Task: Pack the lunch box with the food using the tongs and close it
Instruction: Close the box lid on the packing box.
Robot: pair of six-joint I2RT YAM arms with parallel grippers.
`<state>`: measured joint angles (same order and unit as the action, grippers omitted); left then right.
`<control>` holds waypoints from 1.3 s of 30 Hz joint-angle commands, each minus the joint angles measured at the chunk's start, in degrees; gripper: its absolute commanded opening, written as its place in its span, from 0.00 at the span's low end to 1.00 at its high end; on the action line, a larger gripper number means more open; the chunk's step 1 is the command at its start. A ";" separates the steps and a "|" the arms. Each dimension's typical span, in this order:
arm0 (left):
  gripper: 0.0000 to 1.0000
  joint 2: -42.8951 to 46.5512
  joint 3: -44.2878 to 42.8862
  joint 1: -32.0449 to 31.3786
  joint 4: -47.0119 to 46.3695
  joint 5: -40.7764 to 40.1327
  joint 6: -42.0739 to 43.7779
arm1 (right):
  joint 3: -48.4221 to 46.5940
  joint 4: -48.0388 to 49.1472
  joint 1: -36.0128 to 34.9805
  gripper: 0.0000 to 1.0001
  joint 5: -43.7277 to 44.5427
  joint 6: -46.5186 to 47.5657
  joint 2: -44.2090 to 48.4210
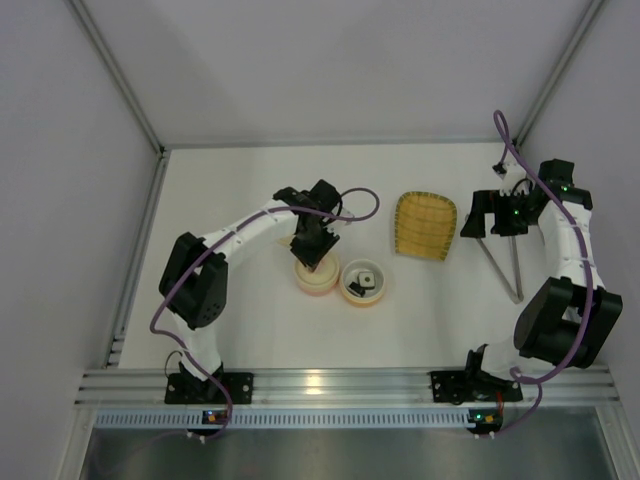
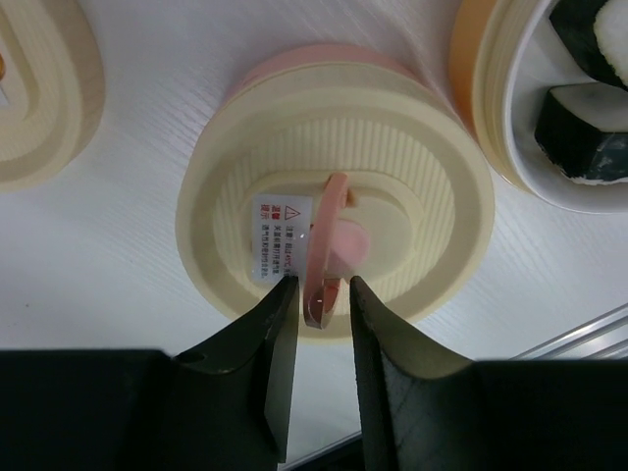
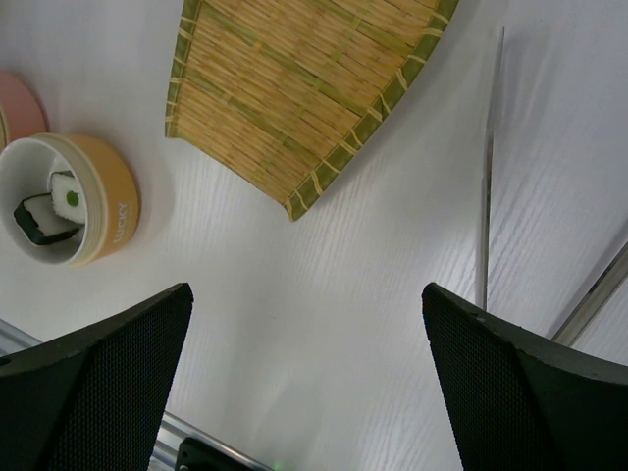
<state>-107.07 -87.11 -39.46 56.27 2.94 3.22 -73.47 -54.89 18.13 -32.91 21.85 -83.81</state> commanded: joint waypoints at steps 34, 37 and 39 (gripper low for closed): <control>0.10 1.33 -3.68 -0.18 3.32 6.46 19.35 | -0.44 1.10 -0.64 0.99 -1.64 1.18 -0.56; 0.06 1.60 -2.37 -0.18 2.79 6.38 22.60 | -0.53 0.93 -0.64 0.99 -1.55 1.27 -0.65; 0.04 1.60 -1.75 -0.18 2.79 6.55 24.80 | -0.44 0.84 -0.73 0.99 -1.37 1.36 -0.65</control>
<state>-107.20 -90.72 -39.46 58.92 8.29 21.71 -73.47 -54.92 18.13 -33.10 22.04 -84.12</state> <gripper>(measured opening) 0.112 0.993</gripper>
